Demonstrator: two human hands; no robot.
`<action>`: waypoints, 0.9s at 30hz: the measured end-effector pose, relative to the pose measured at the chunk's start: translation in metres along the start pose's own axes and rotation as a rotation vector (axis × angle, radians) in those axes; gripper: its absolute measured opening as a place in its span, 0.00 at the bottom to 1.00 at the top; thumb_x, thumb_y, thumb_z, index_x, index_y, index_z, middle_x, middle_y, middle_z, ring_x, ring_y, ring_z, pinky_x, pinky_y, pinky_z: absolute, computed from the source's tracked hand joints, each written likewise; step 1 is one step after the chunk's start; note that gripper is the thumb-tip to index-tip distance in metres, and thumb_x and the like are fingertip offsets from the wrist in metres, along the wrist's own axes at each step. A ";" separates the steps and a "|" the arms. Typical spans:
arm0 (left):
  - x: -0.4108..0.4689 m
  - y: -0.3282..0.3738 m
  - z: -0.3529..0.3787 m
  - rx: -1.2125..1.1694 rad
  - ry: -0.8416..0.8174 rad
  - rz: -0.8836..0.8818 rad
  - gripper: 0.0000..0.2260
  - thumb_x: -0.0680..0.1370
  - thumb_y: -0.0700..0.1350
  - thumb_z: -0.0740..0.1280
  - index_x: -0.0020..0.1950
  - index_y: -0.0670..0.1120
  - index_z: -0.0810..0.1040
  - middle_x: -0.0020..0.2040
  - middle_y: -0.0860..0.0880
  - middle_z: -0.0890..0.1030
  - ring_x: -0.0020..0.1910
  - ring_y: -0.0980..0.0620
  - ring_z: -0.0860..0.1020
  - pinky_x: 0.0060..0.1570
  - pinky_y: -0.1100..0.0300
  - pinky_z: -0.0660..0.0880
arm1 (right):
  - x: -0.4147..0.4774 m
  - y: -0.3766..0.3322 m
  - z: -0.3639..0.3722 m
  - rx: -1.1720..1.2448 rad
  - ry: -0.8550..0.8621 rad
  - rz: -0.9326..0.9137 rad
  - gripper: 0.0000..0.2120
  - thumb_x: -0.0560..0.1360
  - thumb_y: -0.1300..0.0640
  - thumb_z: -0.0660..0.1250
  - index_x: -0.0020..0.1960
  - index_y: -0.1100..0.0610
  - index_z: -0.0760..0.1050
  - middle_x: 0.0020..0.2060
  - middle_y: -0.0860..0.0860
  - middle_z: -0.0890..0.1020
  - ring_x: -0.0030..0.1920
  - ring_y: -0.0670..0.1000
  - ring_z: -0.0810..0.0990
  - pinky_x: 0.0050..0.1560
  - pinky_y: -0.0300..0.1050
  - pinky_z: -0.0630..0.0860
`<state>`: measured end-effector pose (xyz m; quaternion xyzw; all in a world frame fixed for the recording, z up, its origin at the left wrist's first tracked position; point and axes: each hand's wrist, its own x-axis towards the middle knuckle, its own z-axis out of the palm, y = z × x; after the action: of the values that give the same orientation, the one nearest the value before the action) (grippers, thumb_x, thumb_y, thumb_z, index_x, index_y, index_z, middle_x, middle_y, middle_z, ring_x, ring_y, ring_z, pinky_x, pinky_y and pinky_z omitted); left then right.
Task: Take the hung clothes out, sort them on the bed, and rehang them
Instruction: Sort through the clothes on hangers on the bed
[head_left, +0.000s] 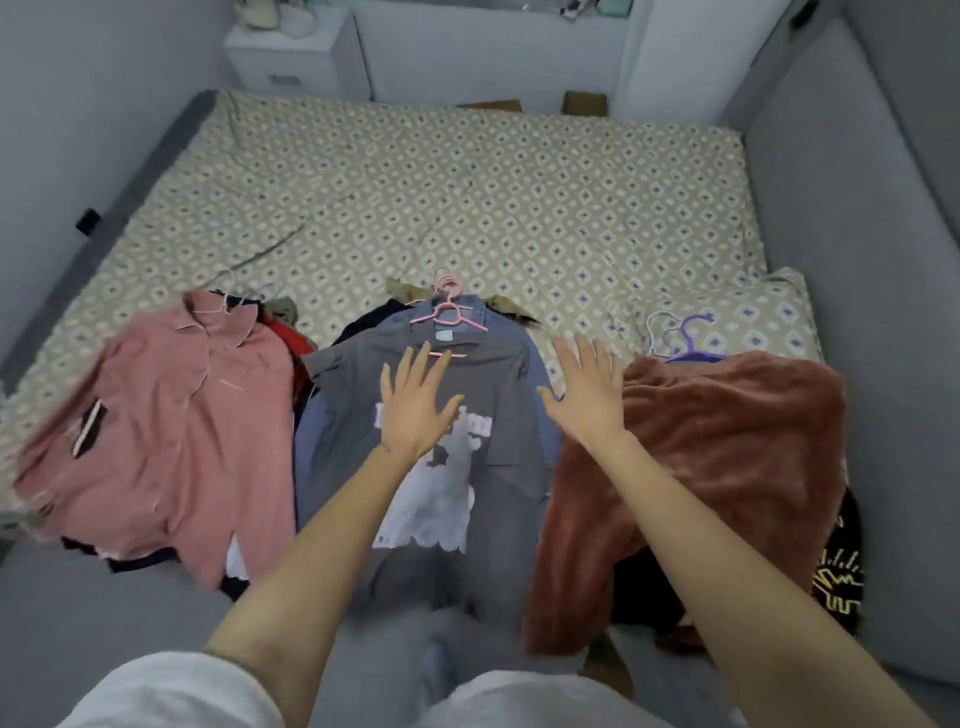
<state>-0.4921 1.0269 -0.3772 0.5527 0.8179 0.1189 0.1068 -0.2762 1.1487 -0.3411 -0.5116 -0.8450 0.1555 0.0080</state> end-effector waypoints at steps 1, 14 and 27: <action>-0.008 -0.017 -0.009 0.005 0.004 -0.005 0.28 0.81 0.59 0.60 0.79 0.50 0.61 0.80 0.45 0.56 0.80 0.43 0.51 0.76 0.40 0.43 | -0.007 -0.017 0.003 -0.006 -0.015 0.003 0.35 0.78 0.43 0.62 0.80 0.49 0.52 0.79 0.55 0.54 0.78 0.60 0.50 0.76 0.60 0.48; -0.024 -0.128 -0.058 -0.056 0.053 -0.080 0.29 0.82 0.57 0.62 0.80 0.51 0.59 0.80 0.46 0.57 0.80 0.44 0.50 0.76 0.40 0.43 | -0.007 -0.125 0.036 0.009 -0.088 0.009 0.36 0.79 0.42 0.61 0.80 0.48 0.48 0.80 0.55 0.47 0.79 0.58 0.44 0.77 0.60 0.44; 0.071 -0.161 -0.013 -0.034 -0.112 -0.121 0.28 0.83 0.57 0.59 0.81 0.51 0.56 0.81 0.46 0.53 0.80 0.46 0.47 0.76 0.42 0.39 | 0.110 -0.121 0.093 0.057 -0.218 0.059 0.35 0.80 0.42 0.60 0.80 0.47 0.46 0.80 0.54 0.46 0.79 0.59 0.44 0.77 0.59 0.45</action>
<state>-0.6634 1.0335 -0.4184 0.5062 0.8404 0.0953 0.1688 -0.4487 1.1686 -0.4132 -0.5157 -0.8207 0.2343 -0.0741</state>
